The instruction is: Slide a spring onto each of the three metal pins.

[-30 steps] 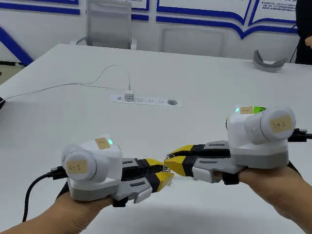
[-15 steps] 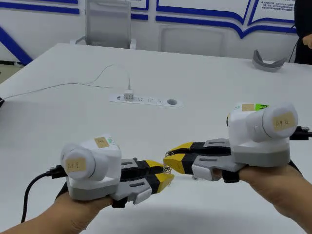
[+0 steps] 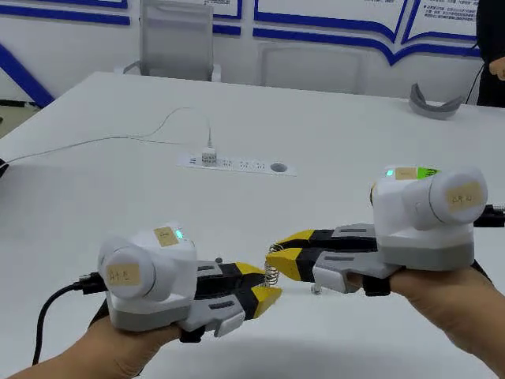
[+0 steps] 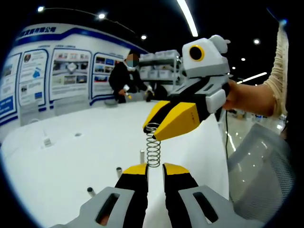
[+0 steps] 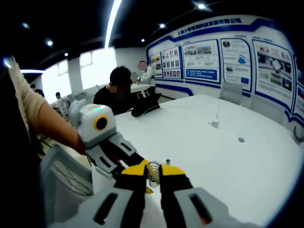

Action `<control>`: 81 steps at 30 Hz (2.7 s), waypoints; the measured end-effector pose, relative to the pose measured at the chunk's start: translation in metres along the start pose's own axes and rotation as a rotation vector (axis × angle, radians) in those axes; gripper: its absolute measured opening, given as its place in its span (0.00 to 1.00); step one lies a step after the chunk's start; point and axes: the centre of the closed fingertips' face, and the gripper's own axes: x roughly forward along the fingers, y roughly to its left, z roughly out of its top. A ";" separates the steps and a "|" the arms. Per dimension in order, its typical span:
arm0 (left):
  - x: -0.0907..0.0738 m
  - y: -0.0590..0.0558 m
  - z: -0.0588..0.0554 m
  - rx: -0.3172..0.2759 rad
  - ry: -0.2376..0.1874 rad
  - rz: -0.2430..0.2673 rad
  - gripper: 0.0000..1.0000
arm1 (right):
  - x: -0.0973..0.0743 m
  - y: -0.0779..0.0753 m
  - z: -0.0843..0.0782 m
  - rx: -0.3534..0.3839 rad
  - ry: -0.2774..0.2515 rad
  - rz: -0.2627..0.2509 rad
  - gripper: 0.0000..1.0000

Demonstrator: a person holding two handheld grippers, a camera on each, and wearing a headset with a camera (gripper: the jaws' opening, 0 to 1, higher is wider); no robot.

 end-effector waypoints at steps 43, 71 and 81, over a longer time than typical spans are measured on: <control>-0.011 0.003 -0.007 0.021 0.039 0.016 0.36 | -0.039 -0.090 -0.022 0.083 -0.004 -0.249 0.12; -0.037 0.022 -0.031 -0.035 0.093 0.112 0.85 | -0.033 -0.100 -0.032 0.086 0.025 -0.256 0.12; -0.045 0.029 -0.033 -0.043 0.091 0.149 0.95 | -0.021 -0.110 -0.053 0.108 0.037 -0.263 0.12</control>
